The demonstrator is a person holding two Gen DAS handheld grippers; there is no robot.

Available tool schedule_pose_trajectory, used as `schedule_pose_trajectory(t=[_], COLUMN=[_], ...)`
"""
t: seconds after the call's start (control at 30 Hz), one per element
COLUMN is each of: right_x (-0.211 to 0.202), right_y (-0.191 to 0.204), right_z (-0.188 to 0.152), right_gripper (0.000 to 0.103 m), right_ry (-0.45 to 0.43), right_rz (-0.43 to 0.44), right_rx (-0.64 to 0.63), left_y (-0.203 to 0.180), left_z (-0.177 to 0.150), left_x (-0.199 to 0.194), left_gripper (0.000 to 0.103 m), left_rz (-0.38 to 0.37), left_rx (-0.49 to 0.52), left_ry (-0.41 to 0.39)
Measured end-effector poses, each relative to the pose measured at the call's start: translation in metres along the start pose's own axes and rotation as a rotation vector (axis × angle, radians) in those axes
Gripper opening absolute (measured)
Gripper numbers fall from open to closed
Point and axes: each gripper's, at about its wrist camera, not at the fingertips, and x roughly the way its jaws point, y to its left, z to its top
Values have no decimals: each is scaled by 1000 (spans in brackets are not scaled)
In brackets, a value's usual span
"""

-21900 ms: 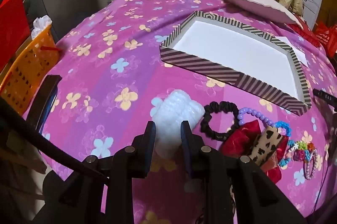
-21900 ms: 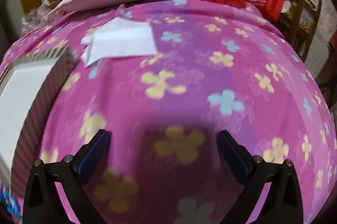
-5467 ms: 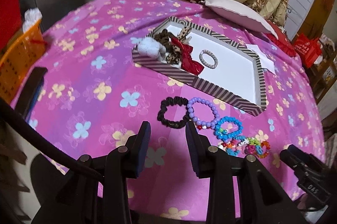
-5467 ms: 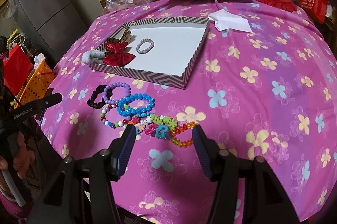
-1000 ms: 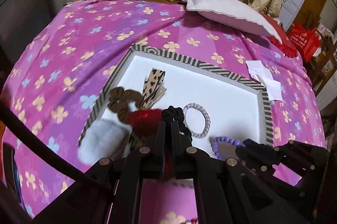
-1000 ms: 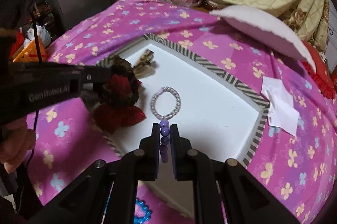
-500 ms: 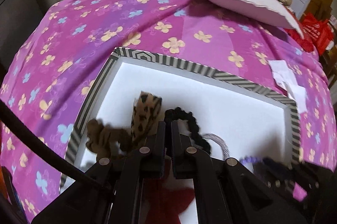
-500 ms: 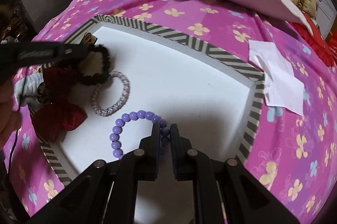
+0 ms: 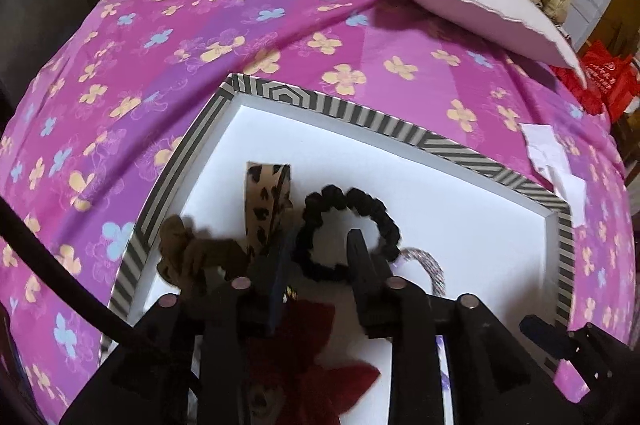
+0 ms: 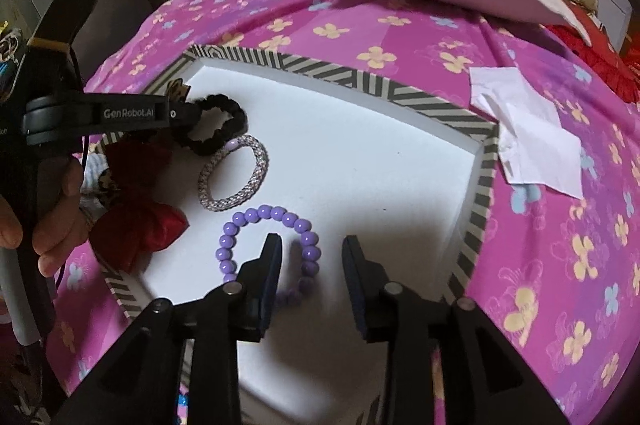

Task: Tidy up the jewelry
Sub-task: 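Lower both items into the tray and open both tools, then move both tools back toward the multicolour bead bracelets on the bedspread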

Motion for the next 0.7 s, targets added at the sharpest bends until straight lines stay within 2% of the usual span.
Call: schedule_pose_trajectory(t=[0.27, 0.5, 0.7], right_x=[-35, -63, -85], right_y=[12, 34, 53], right_z=[-16, -40, -69], right_gripper=[43, 46, 54], right_ry=[-59, -84, -102], right_rz=[15, 37, 41], right_rx=[17, 0, -24], left_y=[4, 10, 13], left_z=[-29, -72, -110], left_x=[-47, -82, -105], left_gripper=[52, 52, 52], left_rz=[2, 45, 72], left_rx=[3, 32, 41], left_ry=[-61, -112, -147])
